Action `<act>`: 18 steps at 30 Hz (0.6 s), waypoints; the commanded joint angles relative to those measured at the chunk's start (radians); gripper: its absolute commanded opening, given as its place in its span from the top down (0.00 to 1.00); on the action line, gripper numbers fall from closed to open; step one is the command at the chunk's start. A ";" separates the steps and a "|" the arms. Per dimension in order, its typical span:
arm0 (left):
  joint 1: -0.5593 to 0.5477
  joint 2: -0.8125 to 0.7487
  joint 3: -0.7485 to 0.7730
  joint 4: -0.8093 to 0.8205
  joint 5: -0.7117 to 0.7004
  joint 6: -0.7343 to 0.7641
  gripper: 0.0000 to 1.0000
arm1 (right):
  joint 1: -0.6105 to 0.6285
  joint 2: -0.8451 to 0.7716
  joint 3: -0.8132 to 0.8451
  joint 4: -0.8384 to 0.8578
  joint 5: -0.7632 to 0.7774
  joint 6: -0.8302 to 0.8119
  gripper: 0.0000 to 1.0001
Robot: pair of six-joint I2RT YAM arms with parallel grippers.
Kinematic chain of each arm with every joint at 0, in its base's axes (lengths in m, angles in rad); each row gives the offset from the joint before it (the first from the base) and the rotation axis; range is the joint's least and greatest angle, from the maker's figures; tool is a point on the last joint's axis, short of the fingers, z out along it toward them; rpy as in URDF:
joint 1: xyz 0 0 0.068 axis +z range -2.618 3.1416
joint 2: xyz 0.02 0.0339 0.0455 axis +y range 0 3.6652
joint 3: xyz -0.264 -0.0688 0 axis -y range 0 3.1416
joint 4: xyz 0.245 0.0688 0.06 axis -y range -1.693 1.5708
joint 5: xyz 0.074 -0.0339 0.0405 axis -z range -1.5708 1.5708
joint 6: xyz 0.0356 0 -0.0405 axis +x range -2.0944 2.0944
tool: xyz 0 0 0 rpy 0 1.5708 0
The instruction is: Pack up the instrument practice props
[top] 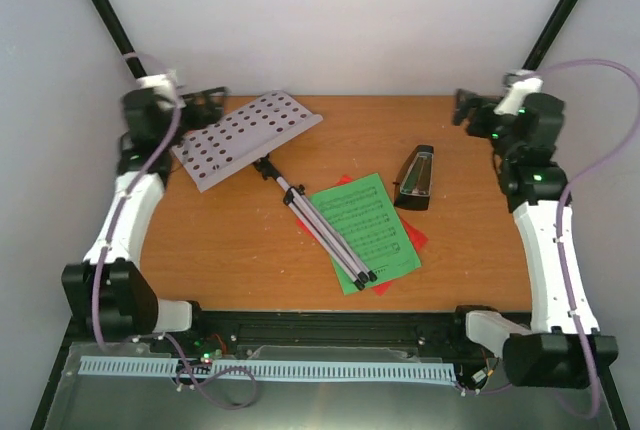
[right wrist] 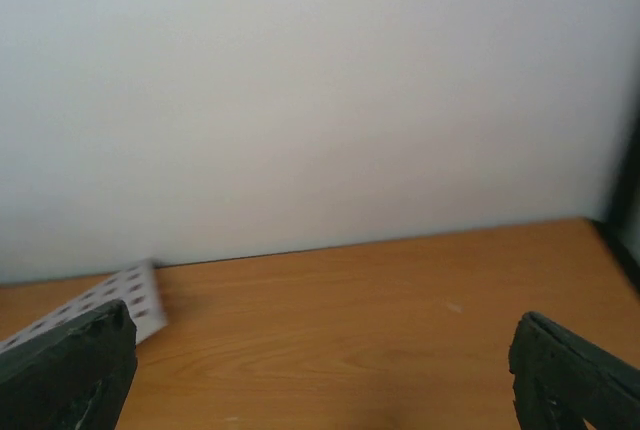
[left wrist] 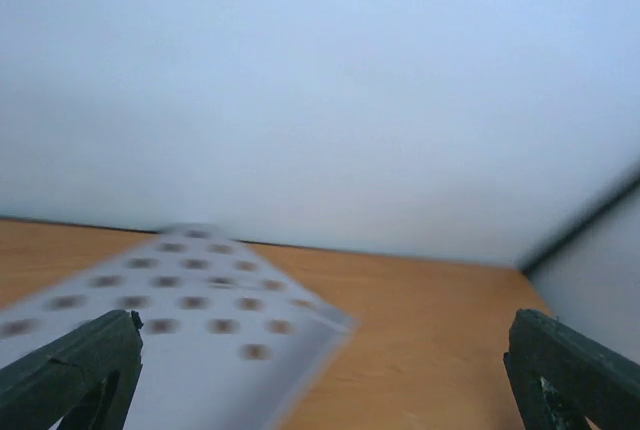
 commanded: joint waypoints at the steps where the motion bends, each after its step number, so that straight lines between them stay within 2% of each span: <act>1: 0.273 -0.140 -0.131 0.034 0.038 -0.047 0.00 | -0.232 -0.070 -0.130 -0.031 -0.028 0.093 0.00; 5: 0.384 -0.264 -0.335 0.086 -0.160 -0.063 0.01 | -0.245 -0.237 -0.459 0.190 0.226 0.127 0.00; 10: 0.390 -0.452 -0.703 0.315 -0.414 -0.154 0.01 | -0.242 -0.356 -0.816 0.496 0.275 0.091 0.00; 15: 0.386 -0.535 -0.954 0.499 -0.479 -0.085 0.01 | -0.236 -0.363 -1.017 0.741 0.300 0.018 0.00; 18: 0.385 -0.505 -1.016 0.639 -0.368 0.005 0.01 | -0.231 -0.342 -1.123 0.919 0.295 -0.001 0.00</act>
